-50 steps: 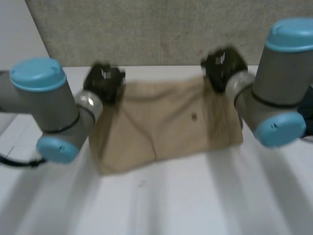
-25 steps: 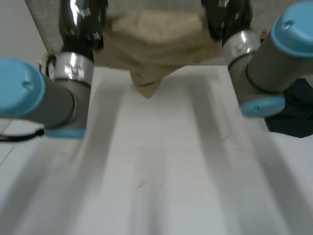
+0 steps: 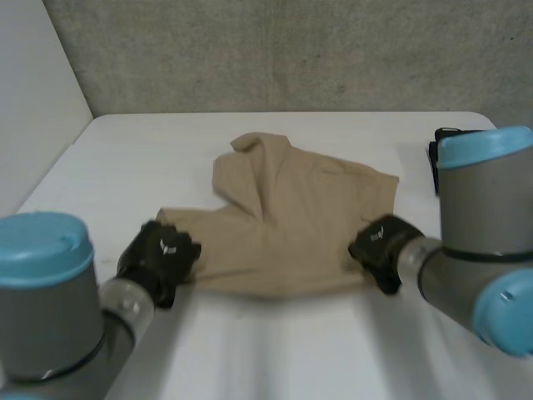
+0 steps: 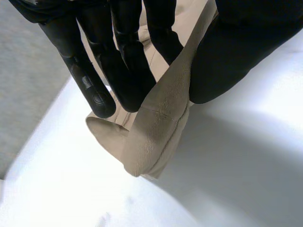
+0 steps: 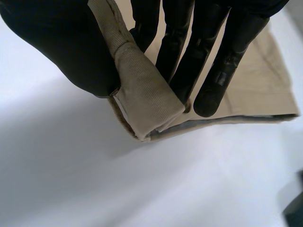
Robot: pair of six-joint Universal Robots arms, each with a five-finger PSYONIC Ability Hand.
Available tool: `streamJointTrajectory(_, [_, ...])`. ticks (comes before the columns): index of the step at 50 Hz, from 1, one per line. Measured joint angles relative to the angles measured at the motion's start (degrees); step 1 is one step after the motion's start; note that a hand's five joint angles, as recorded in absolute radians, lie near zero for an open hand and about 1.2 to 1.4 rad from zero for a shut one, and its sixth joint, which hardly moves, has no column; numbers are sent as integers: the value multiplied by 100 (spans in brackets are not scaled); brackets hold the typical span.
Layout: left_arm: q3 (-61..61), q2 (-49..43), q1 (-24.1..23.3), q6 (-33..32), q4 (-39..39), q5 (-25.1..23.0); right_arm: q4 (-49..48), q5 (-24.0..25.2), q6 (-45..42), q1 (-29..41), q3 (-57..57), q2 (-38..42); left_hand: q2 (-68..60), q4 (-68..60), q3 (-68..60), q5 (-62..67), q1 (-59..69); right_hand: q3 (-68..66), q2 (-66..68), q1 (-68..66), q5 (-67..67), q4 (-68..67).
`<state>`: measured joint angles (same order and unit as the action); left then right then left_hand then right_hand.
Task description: Fold the laundry.
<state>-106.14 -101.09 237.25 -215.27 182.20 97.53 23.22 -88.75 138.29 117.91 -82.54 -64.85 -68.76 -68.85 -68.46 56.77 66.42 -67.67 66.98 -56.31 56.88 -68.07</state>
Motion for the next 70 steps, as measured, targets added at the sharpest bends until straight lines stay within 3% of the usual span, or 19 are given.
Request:
streamJointTrajectory(9, [-550, 636, -546, 192, -1022, 7, 202, 150, -919, -170, -1361, -1031, 94, 57, 55, -43, -59, 0, 0, 0, 0, 0])
streamJointTrajectory(12, [-521, 605, -591, 323, -1033, -27, 35, 155, -939, -234, -1546, -1107, 1189, 1194, 1156, -997, -1128, 0, 0, 0, 0, 0])
streamJointTrajectory(14, [-407, 511, -590, 401, -971, -53, -142, 154, -887, -270, -1656, -1115, 3776, 3793, 3695, -3572, -4088, 0, 0, 0, 0, 0])
streamJointTrajectory(15, [-323, 443, -576, 426, -906, -62, -217, 153, -858, -280, -1696, -1112, 4584, 4509, 4497, -4282, -4809, 0, 0, 0, 0, 0])
streamJointTrajectory(19, [-125, 287, -525, 457, -735, -76, -370, 151, -797, -292, -1776, -1101, 4584, 4509, 4497, -4282, -4809, 0, 0, 0, 0, 0])
streamJointTrajectory(20, [121, 112, -414, 469, -471, -95, -595, 149, -713, -296, -1900, -1083, 5686, 5710, 5622, -5374, -5546, 0, 0, 0, 0, 0])
streamJointTrajectory(26, [881, -351, 114, 453, 378, -418, -1040, 147, -604, -288, -2178, -1064, 5671, 5693, 5605, -5373, -5506, 0, -6, -30, 0, 0])
streamJointTrajectory(32, [2042, -1346, 643, 485, 686, -1357, -1299, 147, -535, -272, -2350, -1063, 5073, 5075, 5065, -4868, -4789, 0, -7, -53, 0, 0])
streamJointTrajectory(40, [3952, -3058, 1092, 496, 232, -2403, -1459, 147, -383, -258, -2431, -1060, 4819, 4820, 4800, -4596, -4602, 0, -7, -53, 0, 0])
streamJointTrajectory(48, [4909, -3972, 1124, 463, -302, -2785, -1533, 147, -271, -236, -2464, -1054, 4591, 4591, 4558, -4360, -4347, 0, -7, -53, 0, 0])
streamJointTrajectory(50, [4998, -4066, 1117, 462, -367, -2810, -1550, 147, -250, -238, -2468, -1052, 4591, 4591, 4558, -4360, -4347, 0, -7, -53, 0, 0])
streamJointTrajectory(51, [5039, -4109, 1112, 463, -397, -2813, -1558, 147, -241, -240, -2469, -1051, 2336, 2425, 2402, -2247, -1895, 0, -7, -53, 0, 0])
streamJointTrajectory(53, [5059, -4129, 1108, 464, -413, -2804, -1569, 147, -231, -242, -2469, -1050, 1924, 1936, 1916, -1776, -1368, 0, -7, -53, 0, 0])
streamJointTrajectory(54, [5070, -4136, 1105, 466, -422, -2775, -1578, 147, -225, -246, -2469, -1049, 888, 899, 889, -768, -358, 0, -7, -53, -1, 0])
streamJointTrajectory(57, [5025, -4073, 1098, 470, -418, -2572, -1591, 147, -220, -257, -2469, -1047, 46, 49, 55, -141, 22, 0, -7, -53, 0, 0])
streamJointTrajectory(65, [4466, -3595, 1092, 404, -317, -1618, -1595, 147, -222, -246, -2472, -1047, 34, 30, 38, -141, 22, 0, -7, -53, 0, 0])
streamJointTrajectory(70, [3913, -3306, 1077, 331, -133, -1308, -1595, 147, -222, -223, -2475, -1047, 34, 28, 38, -141, 22, 0, -7, -53, 0, 0])
